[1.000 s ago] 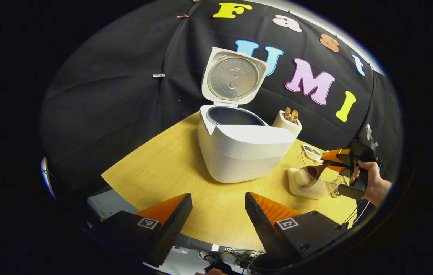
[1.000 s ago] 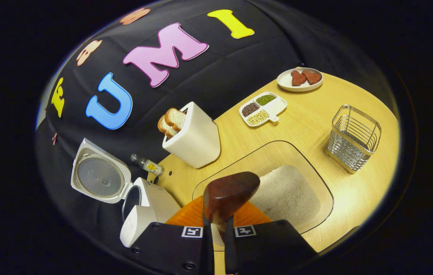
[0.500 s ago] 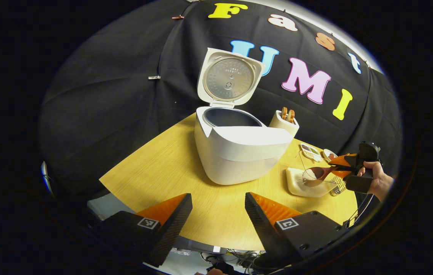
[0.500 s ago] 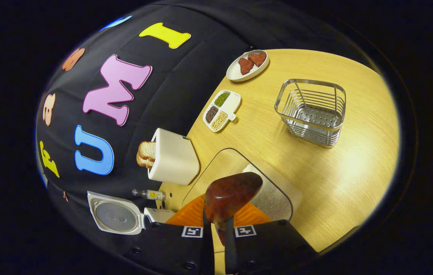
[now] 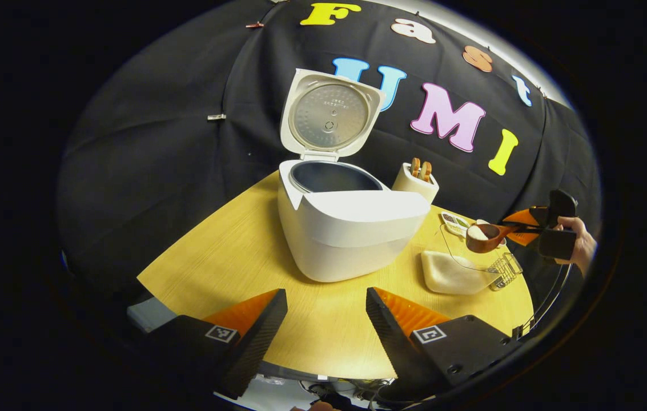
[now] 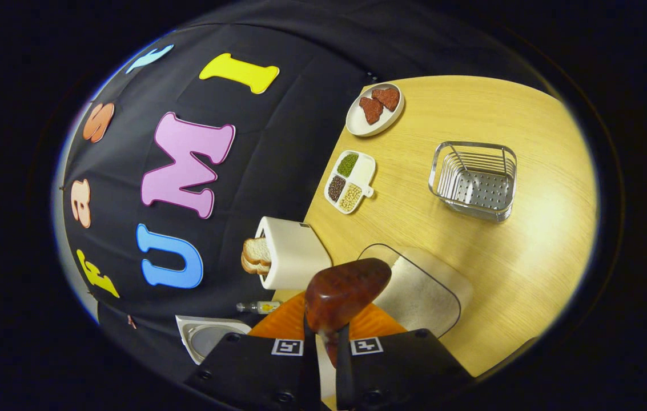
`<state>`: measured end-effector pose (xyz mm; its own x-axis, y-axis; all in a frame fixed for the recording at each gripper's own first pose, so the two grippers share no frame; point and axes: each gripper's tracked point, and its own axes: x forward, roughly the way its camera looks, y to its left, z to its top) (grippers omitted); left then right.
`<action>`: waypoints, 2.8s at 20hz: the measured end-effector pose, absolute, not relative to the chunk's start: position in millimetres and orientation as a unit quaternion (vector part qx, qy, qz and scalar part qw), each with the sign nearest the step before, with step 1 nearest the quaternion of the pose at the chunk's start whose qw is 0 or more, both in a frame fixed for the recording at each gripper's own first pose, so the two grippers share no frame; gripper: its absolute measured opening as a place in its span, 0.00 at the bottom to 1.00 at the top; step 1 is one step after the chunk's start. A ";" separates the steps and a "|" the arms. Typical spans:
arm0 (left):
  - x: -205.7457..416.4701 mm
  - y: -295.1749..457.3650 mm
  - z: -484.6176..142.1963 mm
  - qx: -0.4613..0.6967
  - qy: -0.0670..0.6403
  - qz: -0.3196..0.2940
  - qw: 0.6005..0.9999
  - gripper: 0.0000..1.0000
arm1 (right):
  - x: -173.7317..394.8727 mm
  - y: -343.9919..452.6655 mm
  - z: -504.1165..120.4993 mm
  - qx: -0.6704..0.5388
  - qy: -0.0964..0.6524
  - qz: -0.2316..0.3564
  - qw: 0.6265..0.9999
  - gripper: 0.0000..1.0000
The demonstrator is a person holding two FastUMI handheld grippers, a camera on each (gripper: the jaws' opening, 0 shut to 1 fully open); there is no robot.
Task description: Close the left gripper, press the button to open the rice cooker; take a wooden spoon from the chopstick holder with the right hand, scoop a spoonful of rice and pour it into the rice cooker, then put the wooden spoon back into the chopstick holder.
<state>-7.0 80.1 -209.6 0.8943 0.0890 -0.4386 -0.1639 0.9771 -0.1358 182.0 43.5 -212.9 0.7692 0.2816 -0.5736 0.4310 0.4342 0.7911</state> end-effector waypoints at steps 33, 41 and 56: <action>-42.7 171.5 -216.8 -0.131 0.219 0.152 0.955 0.96 | 251.3 404.0 -119.0 0.338 0.267 0.233 0.872 0.15; -41.3 183.7 -223.3 -0.134 0.227 0.162 0.951 0.98 | 239.1 428.9 -143.6 0.196 0.211 0.300 0.909 0.15; -21.6 175.5 -226.1 -0.139 0.227 0.149 0.953 0.96 | 186.5 445.4 -149.8 -0.021 0.119 0.422 0.899 0.14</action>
<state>-21.6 175.5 -226.1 0.8531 0.2207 -0.4728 -0.3464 0.9172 -0.1969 186.5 445.4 -149.8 0.6156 0.7532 -0.2318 -0.7631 0.6432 0.0632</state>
